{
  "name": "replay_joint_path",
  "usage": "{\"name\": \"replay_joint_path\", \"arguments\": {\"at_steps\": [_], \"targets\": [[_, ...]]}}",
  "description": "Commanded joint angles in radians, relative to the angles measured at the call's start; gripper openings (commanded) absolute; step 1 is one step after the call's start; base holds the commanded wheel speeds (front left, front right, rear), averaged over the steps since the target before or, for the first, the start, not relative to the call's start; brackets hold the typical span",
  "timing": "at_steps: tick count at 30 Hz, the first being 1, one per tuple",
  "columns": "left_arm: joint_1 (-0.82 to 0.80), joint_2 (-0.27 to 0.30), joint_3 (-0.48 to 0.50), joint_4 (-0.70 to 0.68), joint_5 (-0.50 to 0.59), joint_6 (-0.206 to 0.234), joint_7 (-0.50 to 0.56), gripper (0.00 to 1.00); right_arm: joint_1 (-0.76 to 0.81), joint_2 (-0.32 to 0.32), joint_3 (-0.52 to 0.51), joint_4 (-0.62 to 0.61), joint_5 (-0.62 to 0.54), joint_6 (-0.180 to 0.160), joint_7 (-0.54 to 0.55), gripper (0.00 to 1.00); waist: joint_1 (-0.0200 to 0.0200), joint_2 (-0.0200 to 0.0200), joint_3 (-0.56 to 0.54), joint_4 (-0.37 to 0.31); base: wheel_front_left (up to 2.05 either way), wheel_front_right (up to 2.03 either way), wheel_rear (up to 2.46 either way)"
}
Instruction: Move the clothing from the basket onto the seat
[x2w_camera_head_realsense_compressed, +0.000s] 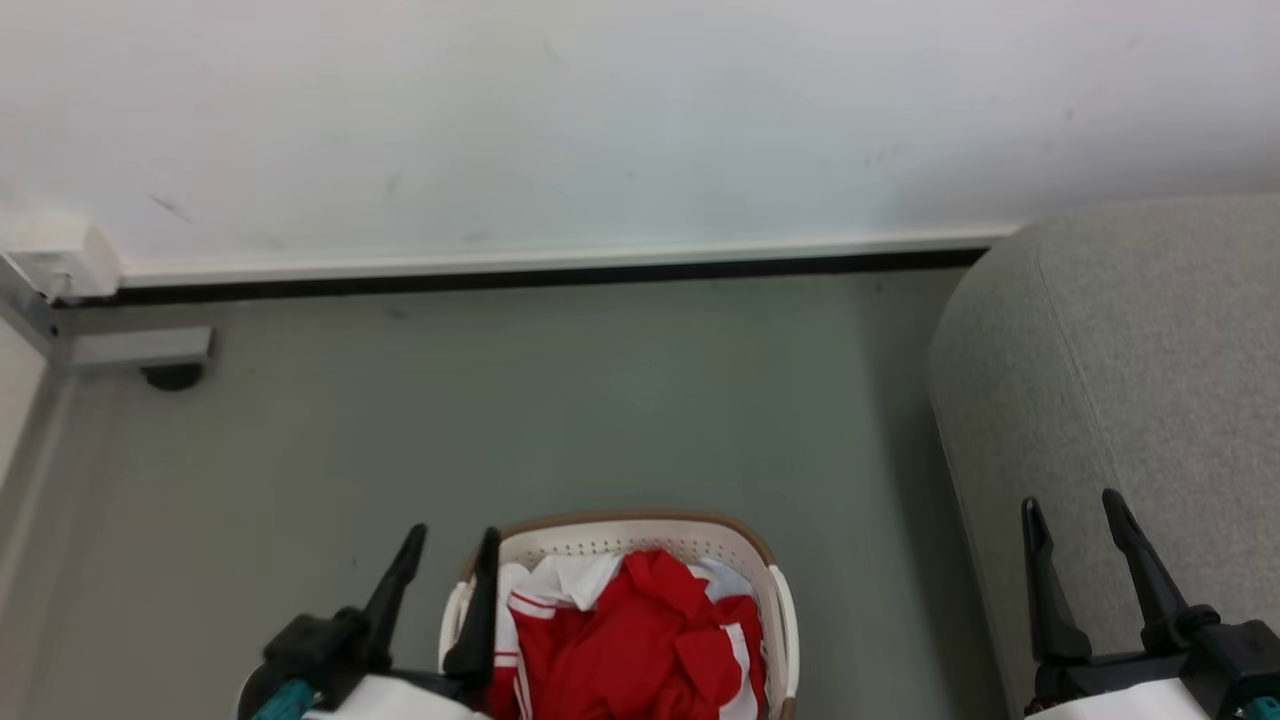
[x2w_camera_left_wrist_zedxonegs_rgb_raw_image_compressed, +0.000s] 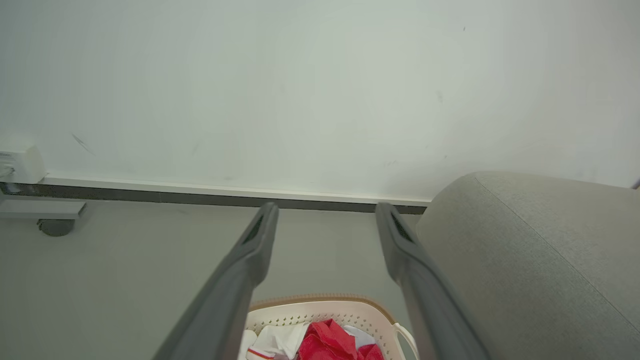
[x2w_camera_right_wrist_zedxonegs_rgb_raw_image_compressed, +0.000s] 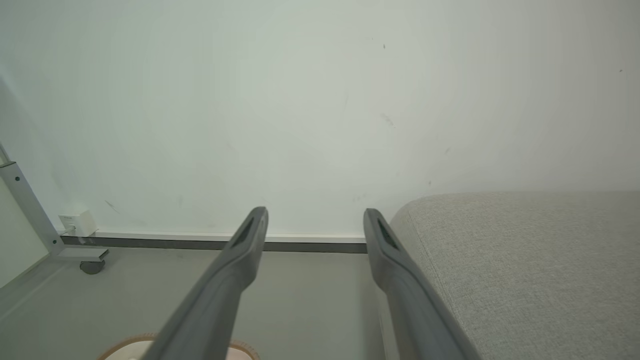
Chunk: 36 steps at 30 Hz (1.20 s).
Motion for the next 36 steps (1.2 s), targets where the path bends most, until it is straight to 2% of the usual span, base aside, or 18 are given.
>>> {"name": "replay_joint_path", "arguments": {"at_steps": [1, 6, 11, 21, 32, 36], "targets": [[-0.028, 0.006, -0.015, 0.019, 0.020, 0.001, -0.001, 1.00, -0.016, -0.005, -0.003, -0.008, 0.012, -0.002, 0.000, 1.00, 0.0000, 0.0000, 0.049, -0.028, 0.00, 0.00, 0.00], [-0.142, 0.024, -0.080, 0.135, 0.032, 0.001, -0.001, 1.00, -0.058, -0.004, 0.008, -0.029, 0.019, -0.002, 0.000, 1.00, 0.0000, 0.0000, 0.146, -0.064, 0.00, 0.00, 0.00], [-0.267, 0.044, -0.147, 0.339, 0.048, 0.001, 0.002, 1.00, -0.109, -0.004, 0.021, -0.053, 0.028, -0.002, 0.000, 1.00, 0.0000, 0.0000, 0.245, -0.103, 0.00, 0.00, 0.00], [-0.522, 0.085, -0.288, 0.661, 0.054, 0.001, 0.082, 1.00, -0.205, -0.004, 0.056, -0.123, 0.083, -0.002, 0.000, 1.00, 0.0000, 0.0000, 0.449, -0.174, 0.00, 0.00, 0.00], [-0.668, 0.108, -0.328, 0.904, 0.047, 0.002, 0.193, 1.00, -0.256, -0.004, 0.075, -0.171, 0.126, -0.002, 0.000, 1.00, 0.0000, 0.0000, 0.593, -0.217, 0.00, 0.00, 0.00], [-0.692, 0.124, -0.340, 0.957, 0.063, 0.024, 0.212, 1.00, -0.260, -0.004, 0.082, -0.182, 0.140, -0.002, 0.000, 1.00, 0.0000, 0.0000, 0.628, -0.230, 0.00, 0.00, 0.00]]}}
